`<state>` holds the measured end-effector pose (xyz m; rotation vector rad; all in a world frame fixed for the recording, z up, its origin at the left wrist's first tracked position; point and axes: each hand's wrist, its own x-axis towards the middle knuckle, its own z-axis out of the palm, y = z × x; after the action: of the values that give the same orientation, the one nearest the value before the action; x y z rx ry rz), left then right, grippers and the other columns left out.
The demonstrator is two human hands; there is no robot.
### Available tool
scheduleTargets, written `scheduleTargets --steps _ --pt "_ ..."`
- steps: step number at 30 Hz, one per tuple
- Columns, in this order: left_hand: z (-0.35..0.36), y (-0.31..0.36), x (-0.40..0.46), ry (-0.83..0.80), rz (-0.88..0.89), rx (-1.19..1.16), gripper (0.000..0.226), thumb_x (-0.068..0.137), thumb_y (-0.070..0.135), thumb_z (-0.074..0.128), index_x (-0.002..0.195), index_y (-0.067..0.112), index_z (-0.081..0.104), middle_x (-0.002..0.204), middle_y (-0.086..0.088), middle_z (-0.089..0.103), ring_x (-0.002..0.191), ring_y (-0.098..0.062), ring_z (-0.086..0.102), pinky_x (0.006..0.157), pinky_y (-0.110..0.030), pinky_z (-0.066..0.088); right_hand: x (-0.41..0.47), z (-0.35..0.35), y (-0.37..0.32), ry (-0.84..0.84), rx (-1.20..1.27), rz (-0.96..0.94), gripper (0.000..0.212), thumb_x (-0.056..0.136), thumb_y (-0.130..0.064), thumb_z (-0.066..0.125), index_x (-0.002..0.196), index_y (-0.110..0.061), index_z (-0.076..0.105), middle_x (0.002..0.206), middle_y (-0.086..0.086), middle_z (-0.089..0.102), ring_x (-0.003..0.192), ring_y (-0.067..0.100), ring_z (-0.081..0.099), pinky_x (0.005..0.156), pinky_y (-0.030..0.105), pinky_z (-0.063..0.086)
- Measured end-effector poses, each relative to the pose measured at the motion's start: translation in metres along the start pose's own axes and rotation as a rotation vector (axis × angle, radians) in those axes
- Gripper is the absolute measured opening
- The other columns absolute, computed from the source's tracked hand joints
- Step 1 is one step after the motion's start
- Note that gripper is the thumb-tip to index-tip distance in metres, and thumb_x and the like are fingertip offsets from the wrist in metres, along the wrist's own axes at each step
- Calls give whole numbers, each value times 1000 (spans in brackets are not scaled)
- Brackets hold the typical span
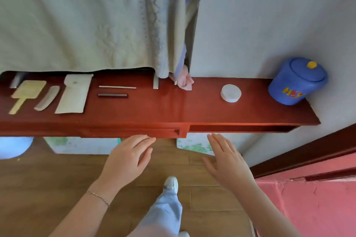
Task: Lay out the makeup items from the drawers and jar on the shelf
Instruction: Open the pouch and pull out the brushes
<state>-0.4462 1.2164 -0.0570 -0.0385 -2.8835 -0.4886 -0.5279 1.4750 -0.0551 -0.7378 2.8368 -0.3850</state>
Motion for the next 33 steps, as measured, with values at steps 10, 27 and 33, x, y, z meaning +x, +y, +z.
scheduleTargets --steps 10,27,33 --pt "-62 -81 -98 122 -227 47 37 88 29 42 105 12 70 100 -1 68 91 -14 64 79 -24 49 1 30 -121 -79 -45 -200 63 87 -41 44 142 -13 33 147 3 35 138 24 29 111 41 29" --pt "-190 -308 -221 109 -265 51 38 87 30 40 106 15 70 101 3 68 92 -13 64 77 -24 51 39 85 -396 -129 -15 -138 63 95 -43 38 148 -23 8 156 -6 10 143 13 4 114 29 8" --pt "-197 -345 -211 59 -243 -6 41 86 33 38 106 16 70 100 4 68 91 -12 64 74 -24 53 56 85 -419 -125 9 -36 62 95 -38 41 148 -21 12 156 -4 14 143 14 8 114 30 12"
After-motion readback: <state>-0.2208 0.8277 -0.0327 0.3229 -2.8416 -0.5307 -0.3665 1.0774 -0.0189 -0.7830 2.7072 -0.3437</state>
